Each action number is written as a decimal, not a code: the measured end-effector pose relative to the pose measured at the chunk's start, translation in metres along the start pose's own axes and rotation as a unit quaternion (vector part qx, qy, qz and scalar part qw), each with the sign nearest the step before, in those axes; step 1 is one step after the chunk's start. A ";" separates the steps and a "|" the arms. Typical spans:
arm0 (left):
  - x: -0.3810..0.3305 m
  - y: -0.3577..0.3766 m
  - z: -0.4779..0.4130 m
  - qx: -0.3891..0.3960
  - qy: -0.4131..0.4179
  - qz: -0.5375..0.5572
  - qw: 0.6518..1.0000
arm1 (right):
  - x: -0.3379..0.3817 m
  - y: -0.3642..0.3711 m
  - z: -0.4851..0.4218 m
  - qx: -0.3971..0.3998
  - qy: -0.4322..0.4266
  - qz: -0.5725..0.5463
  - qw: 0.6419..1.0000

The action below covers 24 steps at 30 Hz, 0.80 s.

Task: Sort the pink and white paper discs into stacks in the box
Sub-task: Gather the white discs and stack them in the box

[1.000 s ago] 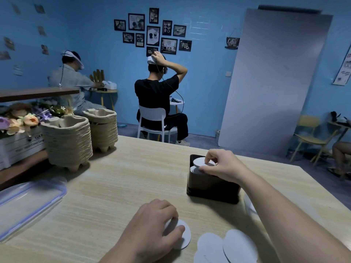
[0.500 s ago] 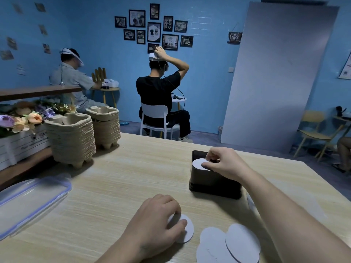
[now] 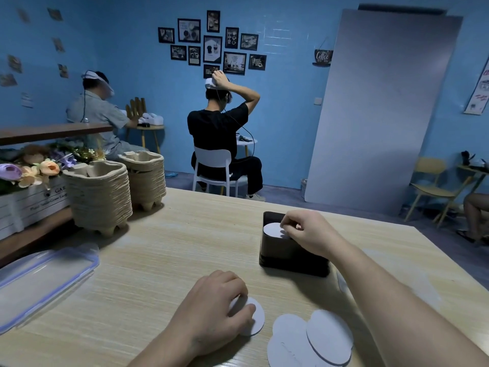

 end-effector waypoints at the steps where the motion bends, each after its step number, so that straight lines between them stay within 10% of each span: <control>1: 0.000 0.000 0.000 0.001 0.000 0.001 1.000 | 0.002 -0.004 0.004 -0.019 -0.001 -0.013 1.000; 9: 0.004 -0.003 0.001 0.005 -0.014 0.037 0.999 | 0.037 -0.029 0.063 -0.110 -0.043 -0.166 0.979; 14: 0.008 0.004 0.000 0.077 -0.002 0.048 0.996 | 0.041 -0.001 0.106 -0.023 -0.023 -0.291 0.956; 24: 0.012 0.012 -0.013 0.107 0.052 0.013 0.993 | 0.045 0.028 0.132 0.082 -0.071 -0.182 0.977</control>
Point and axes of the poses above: each hand's wrist, its own z-axis away from the middle knuckle, its own y-axis out of the palm, x = y × z, the point moved 9 cm from there along -z, towards the middle knuckle, and after that the axes turned 6 degrees about -x, right-handed, at the moved point
